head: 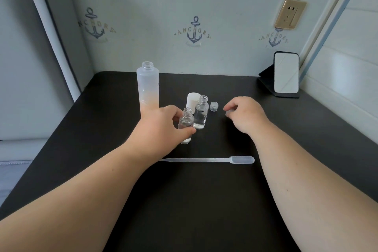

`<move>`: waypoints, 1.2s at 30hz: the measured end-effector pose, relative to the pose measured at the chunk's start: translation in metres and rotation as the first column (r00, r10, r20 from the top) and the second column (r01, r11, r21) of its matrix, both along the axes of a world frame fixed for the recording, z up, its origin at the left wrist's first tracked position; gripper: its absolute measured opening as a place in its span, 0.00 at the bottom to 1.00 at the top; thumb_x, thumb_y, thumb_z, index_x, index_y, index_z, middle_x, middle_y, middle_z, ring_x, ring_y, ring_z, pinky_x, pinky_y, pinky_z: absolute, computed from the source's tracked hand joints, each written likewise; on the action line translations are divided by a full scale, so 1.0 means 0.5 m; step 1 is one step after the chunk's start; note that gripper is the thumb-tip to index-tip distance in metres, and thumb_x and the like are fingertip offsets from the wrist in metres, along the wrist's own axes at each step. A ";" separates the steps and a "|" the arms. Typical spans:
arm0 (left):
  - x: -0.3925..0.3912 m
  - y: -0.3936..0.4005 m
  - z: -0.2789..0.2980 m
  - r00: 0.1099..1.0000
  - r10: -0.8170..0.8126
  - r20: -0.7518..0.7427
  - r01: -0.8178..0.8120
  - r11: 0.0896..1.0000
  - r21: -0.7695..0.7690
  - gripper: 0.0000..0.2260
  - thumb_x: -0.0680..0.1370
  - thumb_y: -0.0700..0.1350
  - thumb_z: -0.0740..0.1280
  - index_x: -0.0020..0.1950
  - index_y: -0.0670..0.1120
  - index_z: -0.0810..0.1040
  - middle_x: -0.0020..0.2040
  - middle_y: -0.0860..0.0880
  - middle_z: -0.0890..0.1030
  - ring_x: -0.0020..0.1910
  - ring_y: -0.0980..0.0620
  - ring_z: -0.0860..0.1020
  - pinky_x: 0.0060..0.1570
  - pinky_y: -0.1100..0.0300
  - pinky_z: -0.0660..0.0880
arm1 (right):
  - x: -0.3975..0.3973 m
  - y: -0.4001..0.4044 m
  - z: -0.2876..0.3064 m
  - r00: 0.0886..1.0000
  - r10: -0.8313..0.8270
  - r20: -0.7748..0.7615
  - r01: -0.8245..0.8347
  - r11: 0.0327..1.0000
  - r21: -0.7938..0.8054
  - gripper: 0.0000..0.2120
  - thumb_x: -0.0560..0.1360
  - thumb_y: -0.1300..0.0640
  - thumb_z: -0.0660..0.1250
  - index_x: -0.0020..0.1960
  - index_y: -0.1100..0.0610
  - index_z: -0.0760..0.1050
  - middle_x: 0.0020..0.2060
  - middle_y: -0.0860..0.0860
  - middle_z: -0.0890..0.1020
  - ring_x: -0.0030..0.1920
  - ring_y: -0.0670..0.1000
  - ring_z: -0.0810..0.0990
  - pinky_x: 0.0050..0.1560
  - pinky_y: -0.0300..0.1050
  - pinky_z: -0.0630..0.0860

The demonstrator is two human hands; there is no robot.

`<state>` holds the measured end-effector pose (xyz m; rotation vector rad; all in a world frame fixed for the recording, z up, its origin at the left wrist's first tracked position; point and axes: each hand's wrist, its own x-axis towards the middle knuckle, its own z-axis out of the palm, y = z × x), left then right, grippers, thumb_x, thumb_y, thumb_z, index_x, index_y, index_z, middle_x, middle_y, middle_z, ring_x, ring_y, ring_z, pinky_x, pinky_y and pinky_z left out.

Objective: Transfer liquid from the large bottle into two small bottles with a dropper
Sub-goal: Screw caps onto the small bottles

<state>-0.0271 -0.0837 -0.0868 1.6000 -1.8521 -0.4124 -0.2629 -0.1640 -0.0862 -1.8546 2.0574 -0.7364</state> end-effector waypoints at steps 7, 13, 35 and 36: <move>-0.007 0.004 0.001 1.000 -0.016 -0.023 0.016 1.000 -0.001 0.13 0.71 0.60 0.76 0.47 0.58 0.76 0.38 0.59 0.77 0.38 0.62 0.76 0.34 0.70 0.66 | 0.016 0.076 0.063 0.844 0.138 0.519 0.049 0.943 -0.329 0.05 0.75 0.53 0.73 0.50 0.44 0.81 0.44 0.43 0.84 0.47 0.44 0.83 0.46 0.42 0.76; -0.014 0.007 0.001 0.998 -0.047 -0.048 0.046 0.999 -0.026 0.13 0.72 0.58 0.77 0.49 0.53 0.79 0.36 0.58 0.75 0.36 0.65 0.74 0.34 0.71 0.68 | 0.090 0.135 0.070 0.818 0.418 0.394 -0.253 0.878 -0.406 0.08 0.77 0.55 0.73 0.50 0.41 0.82 0.44 0.45 0.86 0.46 0.44 0.84 0.52 0.45 0.81; -0.034 0.003 0.004 0.995 -0.099 -0.008 0.098 0.992 -0.082 0.09 0.73 0.54 0.75 0.40 0.54 0.77 0.31 0.57 0.75 0.33 0.62 0.74 0.35 0.68 0.67 | 0.115 0.153 0.058 0.946 0.299 -0.129 -0.325 0.852 -0.411 0.13 0.72 0.44 0.76 0.46 0.53 0.81 0.41 0.44 0.76 0.38 0.44 0.76 0.38 0.35 0.71; -0.035 0.004 0.005 0.995 -0.102 -0.008 0.101 0.991 -0.088 0.11 0.73 0.54 0.75 0.38 0.56 0.75 0.30 0.57 0.75 0.34 0.64 0.74 0.35 0.69 0.67 | 0.118 0.151 0.057 0.953 0.271 -0.136 -0.304 0.858 -0.415 0.15 0.71 0.41 0.75 0.45 0.53 0.79 0.42 0.44 0.76 0.39 0.45 0.76 0.37 0.35 0.70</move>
